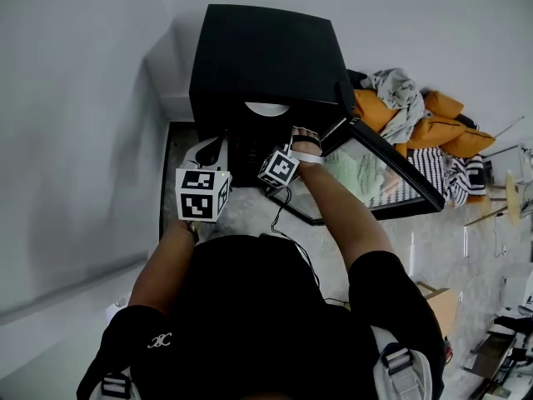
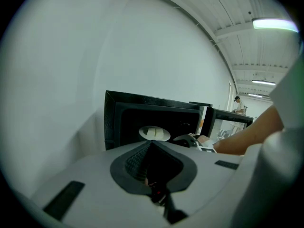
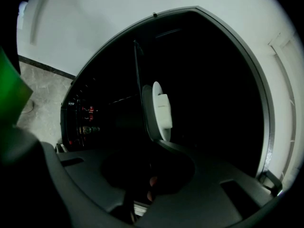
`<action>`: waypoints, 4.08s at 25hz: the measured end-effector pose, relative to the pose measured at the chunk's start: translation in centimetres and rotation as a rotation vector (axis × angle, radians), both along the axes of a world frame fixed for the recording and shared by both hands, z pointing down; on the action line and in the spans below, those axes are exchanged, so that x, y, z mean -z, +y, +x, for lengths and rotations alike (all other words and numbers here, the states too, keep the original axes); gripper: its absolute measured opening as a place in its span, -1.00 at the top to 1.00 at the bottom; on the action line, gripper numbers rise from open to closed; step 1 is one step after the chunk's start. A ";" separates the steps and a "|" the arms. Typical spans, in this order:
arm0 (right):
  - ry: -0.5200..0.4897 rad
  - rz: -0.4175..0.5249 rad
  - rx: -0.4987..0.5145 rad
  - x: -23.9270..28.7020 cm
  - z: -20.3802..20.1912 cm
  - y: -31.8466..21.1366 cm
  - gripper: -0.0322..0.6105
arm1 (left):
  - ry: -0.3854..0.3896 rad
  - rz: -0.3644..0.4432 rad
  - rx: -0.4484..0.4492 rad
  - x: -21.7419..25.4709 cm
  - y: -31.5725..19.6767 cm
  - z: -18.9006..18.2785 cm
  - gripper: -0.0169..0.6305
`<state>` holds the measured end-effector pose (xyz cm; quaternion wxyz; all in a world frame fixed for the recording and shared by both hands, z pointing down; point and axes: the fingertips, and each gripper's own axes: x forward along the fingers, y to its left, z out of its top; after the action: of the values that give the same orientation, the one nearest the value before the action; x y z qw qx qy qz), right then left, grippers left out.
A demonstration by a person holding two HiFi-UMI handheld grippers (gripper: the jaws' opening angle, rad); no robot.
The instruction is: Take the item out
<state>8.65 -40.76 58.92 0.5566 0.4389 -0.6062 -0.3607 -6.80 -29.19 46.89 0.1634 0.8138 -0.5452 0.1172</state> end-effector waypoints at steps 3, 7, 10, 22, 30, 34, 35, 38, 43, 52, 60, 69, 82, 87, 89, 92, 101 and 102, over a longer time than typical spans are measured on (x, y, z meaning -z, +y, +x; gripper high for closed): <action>-0.002 0.000 0.002 0.1 0.0 0.7 0.72 | 0.006 0.000 -0.014 0.1 0.2 0.4 0.95; -0.006 -0.010 0.007 -0.1 0.1 1.6 0.72 | 0.036 -0.013 -0.025 0.0 0.3 0.6 0.95; -0.003 -0.006 0.008 0.1 0.0 2.3 0.72 | 0.051 -0.021 -0.029 -0.2 0.4 0.5 0.95; -0.002 0.003 0.000 -0.1 0.2 4.8 0.72 | 0.057 -0.039 -0.076 -1.4 1.7 1.0 0.95; -0.042 -0.045 -0.009 -0.2 0.3 5.1 0.69 | 0.056 -0.044 -0.093 -1.7 1.6 1.0 0.94; -0.091 -0.094 0.015 -0.2 0.2 5.5 0.67 | 0.057 -0.047 -0.101 -1.9 1.3 1.0 0.95; -0.109 -0.103 0.023 -0.1 0.2 5.7 0.59 | 0.058 -0.048 -0.104 -1.9 1.2 1.1 0.94; -0.132 -0.106 0.059 0.8 0.0 6.8 0.54 | 0.060 -0.049 -0.114 -1.9 0.8 1.4 0.95; -0.151 -0.038 0.182 4.4 -1.4 8.3 0.56 | 0.064 -0.049 -0.134 -1.8 0.7 1.9 0.94; -0.052 -0.152 0.187 3.6 -2.2 5.8 0.58 | 0.073 -0.058 -0.125 -2.0 1.3 1.5 0.95; 0.017 -0.279 0.206 2.4 -2.7 5.3 0.58 | 0.091 -0.071 -0.086 -2.3 1.7 -0.1 0.95; 0.087 -0.334 0.201 2.0 -3.0 4.3 0.58 | 0.120 -0.086 -0.072 -2.7 1.4 -0.4 0.94; 0.247 -0.319 0.217 0.7 -2.6 3.8 0.79 | 0.103 -0.084 -0.071 -3.2 1.3 -0.8 0.95; 0.212 -0.312 0.209 0.8 -2.7 3.9 0.79 | 0.098 -0.087 -0.067 -3.2 1.2 -1.3 0.95; 0.206 -0.310 0.209 0.9 -2.7 4.3 0.79 | 0.097 -0.090 -0.067 -3.3 1.3 -1.3 0.95; 0.213 -0.307 0.216 1.0 -2.6 5.0 0.79 | 0.093 -0.095 -0.072 -3.5 1.3 -1.3 0.95; 0.199 -0.309 0.221 1.0 -2.1 8.0 0.79 | 0.085 -0.100 -0.117 -3.8 1.6 0.2 0.94; 0.189 -0.311 0.222 1.0 -2.1 8.3 0.79 | 0.082 -0.101 -0.122 -3.8 1.7 0.3 0.94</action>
<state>6.55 -32.43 57.95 0.6289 0.2426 -0.6442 -0.3615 -6.47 -27.45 50.73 0.2191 0.8402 -0.4810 0.1210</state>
